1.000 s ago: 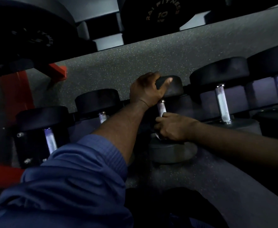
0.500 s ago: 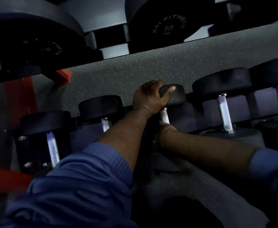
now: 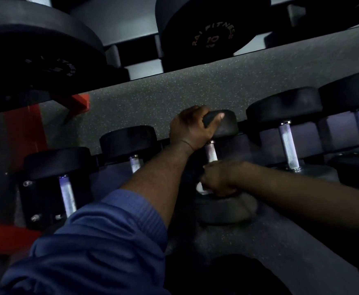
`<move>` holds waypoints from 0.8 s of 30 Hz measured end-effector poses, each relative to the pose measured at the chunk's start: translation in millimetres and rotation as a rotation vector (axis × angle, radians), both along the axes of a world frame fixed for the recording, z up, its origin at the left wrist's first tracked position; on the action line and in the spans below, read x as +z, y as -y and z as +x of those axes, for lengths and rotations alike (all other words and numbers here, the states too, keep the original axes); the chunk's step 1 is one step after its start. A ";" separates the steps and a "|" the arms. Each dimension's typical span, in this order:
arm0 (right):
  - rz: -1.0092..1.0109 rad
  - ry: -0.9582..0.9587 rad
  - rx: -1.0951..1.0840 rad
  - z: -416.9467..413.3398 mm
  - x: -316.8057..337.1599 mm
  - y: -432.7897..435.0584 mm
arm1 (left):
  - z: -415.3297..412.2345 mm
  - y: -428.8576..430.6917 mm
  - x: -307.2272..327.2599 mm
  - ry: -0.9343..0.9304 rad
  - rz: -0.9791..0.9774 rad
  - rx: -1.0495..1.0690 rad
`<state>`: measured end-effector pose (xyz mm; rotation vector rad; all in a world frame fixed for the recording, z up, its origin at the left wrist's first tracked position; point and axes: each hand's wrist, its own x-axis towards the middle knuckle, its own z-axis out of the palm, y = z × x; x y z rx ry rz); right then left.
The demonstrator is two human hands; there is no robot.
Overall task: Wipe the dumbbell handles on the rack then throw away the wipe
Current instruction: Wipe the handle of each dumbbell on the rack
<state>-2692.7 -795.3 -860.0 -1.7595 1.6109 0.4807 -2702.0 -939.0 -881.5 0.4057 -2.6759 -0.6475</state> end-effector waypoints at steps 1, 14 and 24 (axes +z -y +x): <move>-0.085 0.079 -0.179 -5.8 -1.8 -10.8 | 0.1 0.1 0.1 -0.006 -0.005 0.003; -0.530 0.997 -1.675 -7.2 -32.4 -59.4 | 1.6 0.0 2.0 -0.009 0.002 -0.001; -0.822 0.212 -1.733 -20.9 -45.0 -42.6 | 1.5 0.2 2.8 -0.018 0.014 -0.004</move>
